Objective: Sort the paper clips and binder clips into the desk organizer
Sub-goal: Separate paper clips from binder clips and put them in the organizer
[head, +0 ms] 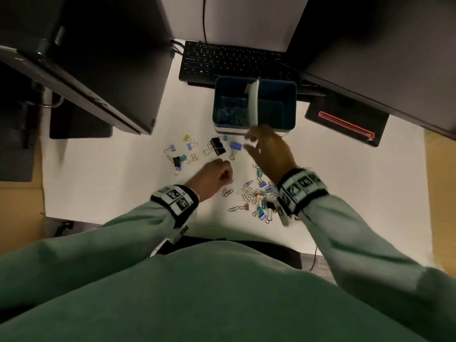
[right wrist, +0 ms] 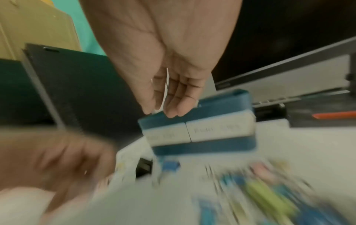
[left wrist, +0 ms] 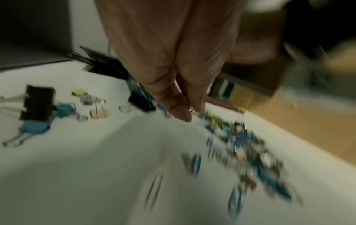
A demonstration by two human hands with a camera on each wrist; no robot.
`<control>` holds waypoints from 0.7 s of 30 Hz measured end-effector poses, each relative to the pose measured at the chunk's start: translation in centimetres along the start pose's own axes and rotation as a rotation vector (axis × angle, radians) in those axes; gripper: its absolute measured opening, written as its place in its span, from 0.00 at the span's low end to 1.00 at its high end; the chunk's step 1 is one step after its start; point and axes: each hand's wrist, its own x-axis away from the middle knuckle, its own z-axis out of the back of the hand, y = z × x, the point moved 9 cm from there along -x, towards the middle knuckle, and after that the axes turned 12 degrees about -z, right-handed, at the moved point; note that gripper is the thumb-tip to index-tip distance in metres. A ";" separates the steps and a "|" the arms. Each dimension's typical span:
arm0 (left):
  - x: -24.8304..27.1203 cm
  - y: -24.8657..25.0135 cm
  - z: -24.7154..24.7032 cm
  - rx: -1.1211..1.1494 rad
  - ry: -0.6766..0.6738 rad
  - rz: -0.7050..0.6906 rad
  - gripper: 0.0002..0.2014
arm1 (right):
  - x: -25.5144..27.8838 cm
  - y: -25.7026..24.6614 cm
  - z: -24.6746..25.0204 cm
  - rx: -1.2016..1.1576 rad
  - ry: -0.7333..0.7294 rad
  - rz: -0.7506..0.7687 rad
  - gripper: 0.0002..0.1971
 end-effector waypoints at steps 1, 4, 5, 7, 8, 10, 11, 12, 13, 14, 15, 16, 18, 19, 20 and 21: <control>0.0 0.5 1.7 0.057 0.057 0.001 0.03 | 1.9 1.4 -1.6 0.052 -0.079 -0.028 0.09; -1.2 1.8 7.7 0.198 0.278 0.016 0.03 | 7.1 4.6 -6.1 0.210 -0.303 -0.075 0.14; -2.0 1.8 9.7 0.188 0.358 0.034 0.04 | 8.3 5.2 -7.2 0.253 -0.338 -0.067 0.17; -3.9 1.9 12.9 0.163 0.474 0.056 0.05 | 9.6 6.0 -8.4 0.309 -0.353 -0.044 0.18; -4.9 2.0 13.8 0.164 0.484 0.055 0.06 | 9.8 6.2 -8.7 0.321 -0.343 -0.036 0.17; -6.0 1.9 14.2 0.082 0.428 0.044 0.09 | 9.7 6.3 -8.7 0.343 -0.311 -0.007 0.16; -5.7 1.7 14.0 0.019 0.395 0.048 0.10 | 9.5 6.3 -8.5 0.348 -0.294 0.002 0.17; -4.8 1.4 13.6 -0.026 0.378 0.054 0.11 | 9.3 6.2 -8.3 0.341 -0.272 0.009 0.19; -3.5 1.0 12.8 -0.047 0.365 0.065 0.09 | 9.0 6.0 -8.0 0.333 -0.259 0.012 0.23; -1.9 0.4 11.6 -0.048 0.337 0.081 0.07 | 8.9 5.7 -8.0 0.330 -0.259 0.019 0.26; -0.2 -0.6 9.6 -0.048 0.272 0.108 0.06 | 8.7 5.5 -8.2 0.337 -0.270 0.027 0.29; 1.4 -1.7 7.1 -0.060 0.180 0.144 0.06 | 8.5 5.4 -8.5 0.353 -0.288 0.033 0.30; 4.1 -3.8 2.2 -0.143 -0.025 0.224 0.09 | 8.0 5.1 -9.3 0.393 -0.321 0.037 0.27; 4.8 -4.5 0.2 -0.197 -0.103 0.251 0.11 | 7.7 5.0 -9.6 0.402 -0.327 0.035 0.24; 4.9 -4.8 -1.3 -0.245 -0.143 0.253 0.11 | 7.4 5.0 -9.9 0.395 -0.328 0.030 0.20; 4.6 -4.8 -2.3 -0.273 -0.153 0.242 0.10 | 7.2 4.9 -10.0 0.378 -0.327 0.025 0.16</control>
